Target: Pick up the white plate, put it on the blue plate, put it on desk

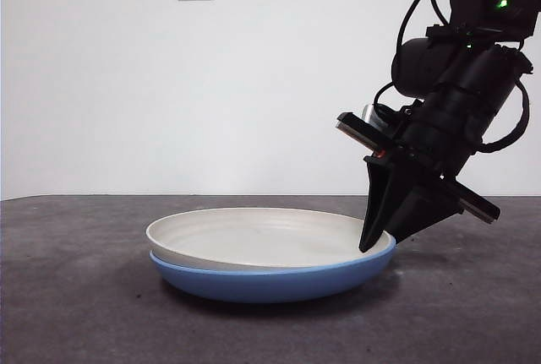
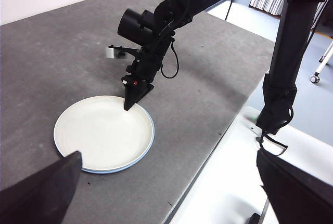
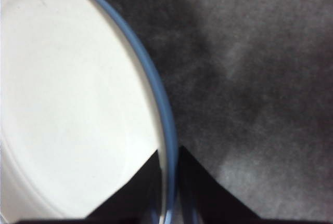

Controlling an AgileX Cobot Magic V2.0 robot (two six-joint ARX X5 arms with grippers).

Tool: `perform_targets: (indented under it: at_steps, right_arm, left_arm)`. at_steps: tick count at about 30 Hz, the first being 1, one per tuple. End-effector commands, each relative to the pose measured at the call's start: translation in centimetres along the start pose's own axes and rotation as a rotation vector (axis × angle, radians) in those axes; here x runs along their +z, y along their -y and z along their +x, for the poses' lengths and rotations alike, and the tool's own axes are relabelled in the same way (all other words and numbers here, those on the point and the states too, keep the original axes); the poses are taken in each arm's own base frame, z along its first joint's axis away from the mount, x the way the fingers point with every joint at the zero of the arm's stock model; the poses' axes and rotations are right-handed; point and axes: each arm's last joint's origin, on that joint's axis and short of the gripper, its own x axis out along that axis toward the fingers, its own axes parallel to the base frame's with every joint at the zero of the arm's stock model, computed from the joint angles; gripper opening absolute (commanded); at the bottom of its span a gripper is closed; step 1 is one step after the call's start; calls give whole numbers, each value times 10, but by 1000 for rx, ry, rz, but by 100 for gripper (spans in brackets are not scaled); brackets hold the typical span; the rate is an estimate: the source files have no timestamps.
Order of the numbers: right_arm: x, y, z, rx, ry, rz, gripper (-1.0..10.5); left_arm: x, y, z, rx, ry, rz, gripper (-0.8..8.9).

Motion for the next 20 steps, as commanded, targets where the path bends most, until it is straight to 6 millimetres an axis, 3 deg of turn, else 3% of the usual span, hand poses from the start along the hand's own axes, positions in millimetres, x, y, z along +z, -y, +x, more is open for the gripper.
perform_targets:
  at_steps: [1,6,11,16,20]
  right_arm:
    - [3,-1,5,-4,-6,3,5]
    - [4,-1,5,-12,-2,-8,25]
    - [3,-3,0,-24,12,-20,337]
    - [0,-13,-22,-18,44,-47,486]
    - [-12,-28,-53,-52,104,-94,551]
  left_arm:
    - [3,1,-2,-8,19,18,680]
    - [3,1,-1,-8,18,18,680]
    - [3,1,-2,-8,18,18,680]
    - [3,1,-2,-8,12,15,680]
    - [1,1,-1,-8,-1,11,680]
